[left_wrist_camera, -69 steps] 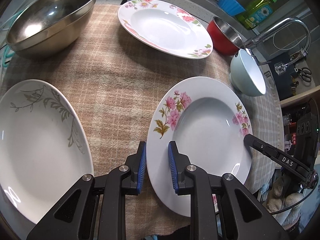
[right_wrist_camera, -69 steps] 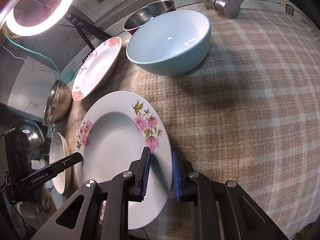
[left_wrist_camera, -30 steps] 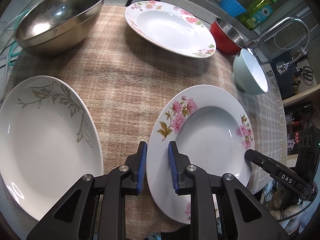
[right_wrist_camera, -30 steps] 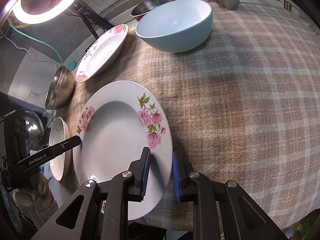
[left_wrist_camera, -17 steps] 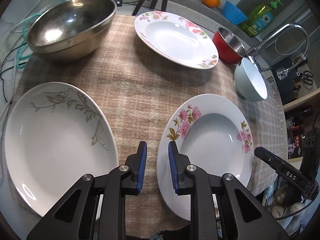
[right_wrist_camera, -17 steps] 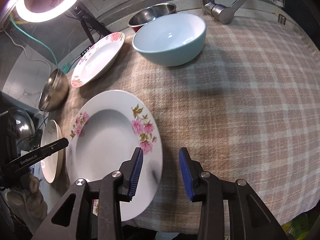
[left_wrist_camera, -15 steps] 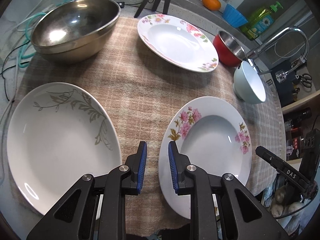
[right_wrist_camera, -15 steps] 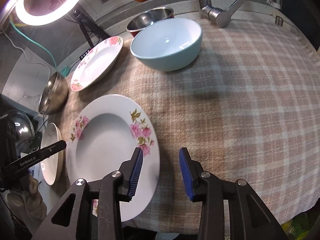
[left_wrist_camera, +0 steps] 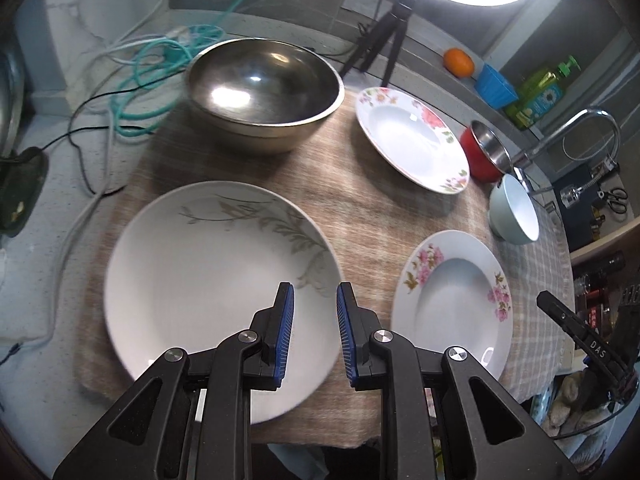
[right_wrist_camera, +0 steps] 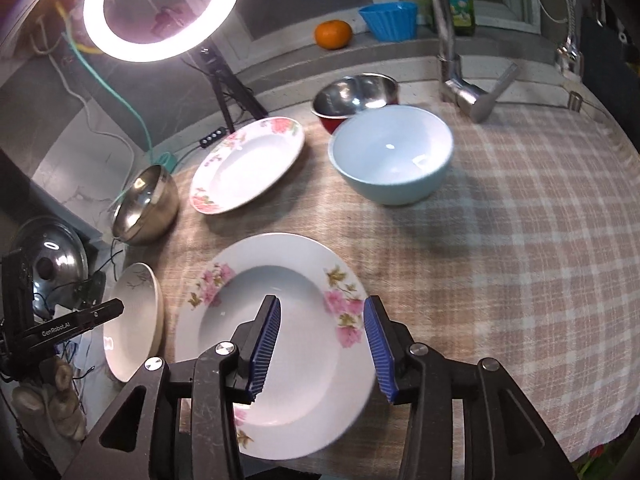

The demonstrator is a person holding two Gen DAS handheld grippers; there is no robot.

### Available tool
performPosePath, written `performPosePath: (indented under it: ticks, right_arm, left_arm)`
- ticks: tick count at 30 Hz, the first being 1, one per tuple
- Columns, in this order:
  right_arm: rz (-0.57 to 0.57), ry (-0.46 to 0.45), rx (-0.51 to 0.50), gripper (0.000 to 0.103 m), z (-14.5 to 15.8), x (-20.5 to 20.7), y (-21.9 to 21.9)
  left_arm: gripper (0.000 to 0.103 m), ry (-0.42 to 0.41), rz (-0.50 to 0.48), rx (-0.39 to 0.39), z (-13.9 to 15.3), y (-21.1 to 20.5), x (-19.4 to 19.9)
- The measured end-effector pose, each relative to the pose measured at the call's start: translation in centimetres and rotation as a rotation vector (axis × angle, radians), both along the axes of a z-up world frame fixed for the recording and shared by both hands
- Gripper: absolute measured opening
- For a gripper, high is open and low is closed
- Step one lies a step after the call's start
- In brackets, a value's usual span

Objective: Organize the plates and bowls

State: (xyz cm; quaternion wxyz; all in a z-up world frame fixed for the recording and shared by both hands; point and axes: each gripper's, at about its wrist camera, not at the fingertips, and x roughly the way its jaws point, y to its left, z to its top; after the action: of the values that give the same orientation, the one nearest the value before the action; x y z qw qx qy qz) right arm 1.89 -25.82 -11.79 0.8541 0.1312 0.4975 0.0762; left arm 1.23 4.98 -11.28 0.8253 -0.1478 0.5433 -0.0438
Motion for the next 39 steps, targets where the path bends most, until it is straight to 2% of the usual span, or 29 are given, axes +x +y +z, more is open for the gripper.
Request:
performPosePath:
  ticks: [6,12,15,23,28,36,39]
  right_arm:
    - [0.063,-0.024,0.048,0.046,0.6,0.6,3.4]
    - [0.123,-0.002,0.009,0.046,0.6,1.4,7.6]
    - [0.15,0.029,0.029,0.046,0.2,1.9,9.2]
    - [0.246,0.032,0.049,0.046,-0.3,3.0,14.3]
    - [0.305,0.062,0.031,0.036,-1.7,3.8,17.3]
    - [0.319,0.152,0.025,0.026,-4.9,5.6,19.4]
    - [0.33,0.17,0.024,0.025,-5.5,5.9,20.0]
  left_arm:
    - [0.021,-0.01,0.061,0.01,0.2,3.1,-1.0]
    - [0.027,-0.033,0.111,0.038,0.7,5.8,-2.1]
    - [0.027,-0.038,0.135,0.054,0.7,7.2,-2.5]
    - [0.028,-0.02,0.189,0.069,-0.4,10.5,-3.2]
    - [0.028,0.001,0.187,0.061,-1.6,11.1,-3.2]
    - [0.028,0.027,0.19,0.028,-3.1,11.7,-2.8]
    - [0.028,0.035,0.187,0.02,-3.6,11.9,-2.5]
